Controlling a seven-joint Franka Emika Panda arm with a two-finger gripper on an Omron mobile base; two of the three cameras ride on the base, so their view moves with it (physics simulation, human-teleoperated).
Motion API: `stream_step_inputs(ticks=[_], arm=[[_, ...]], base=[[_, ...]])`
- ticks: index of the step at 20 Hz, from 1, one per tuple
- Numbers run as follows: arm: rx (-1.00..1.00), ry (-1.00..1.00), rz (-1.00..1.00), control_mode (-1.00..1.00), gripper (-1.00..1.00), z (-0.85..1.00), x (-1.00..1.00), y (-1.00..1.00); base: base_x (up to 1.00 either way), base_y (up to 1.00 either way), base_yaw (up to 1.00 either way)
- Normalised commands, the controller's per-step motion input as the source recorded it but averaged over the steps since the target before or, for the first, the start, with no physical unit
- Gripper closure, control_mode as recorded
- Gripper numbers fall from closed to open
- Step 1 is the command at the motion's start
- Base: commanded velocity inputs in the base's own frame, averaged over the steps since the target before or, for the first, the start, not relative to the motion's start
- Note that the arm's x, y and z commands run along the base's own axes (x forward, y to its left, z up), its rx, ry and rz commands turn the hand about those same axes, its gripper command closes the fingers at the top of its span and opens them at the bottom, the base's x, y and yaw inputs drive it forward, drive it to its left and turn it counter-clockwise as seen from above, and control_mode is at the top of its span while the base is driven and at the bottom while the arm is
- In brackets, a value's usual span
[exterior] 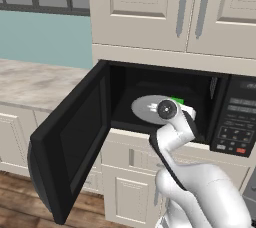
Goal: Place the sponge inside the microwave to prepare for sanitizing.
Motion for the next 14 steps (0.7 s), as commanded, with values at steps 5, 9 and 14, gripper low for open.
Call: stream_step_inputs(ticks=[5, 9, 14], arm=[[0.00, 0.06, 0.00, -1.00, 1.00, -0.13, 0.38, -0.02], [0.00, 0.06, 0.00, -1.00, 1.00, -0.07, 0.38, -0.06], [0.00, 0.05, 0.00, -1.00, 1.00, -0.23, 0.38, -0.08]], base=[[0.00, 0.00, 0.00], [0.00, 0.00, 0.00], [0.00, 0.00, 0.00]])
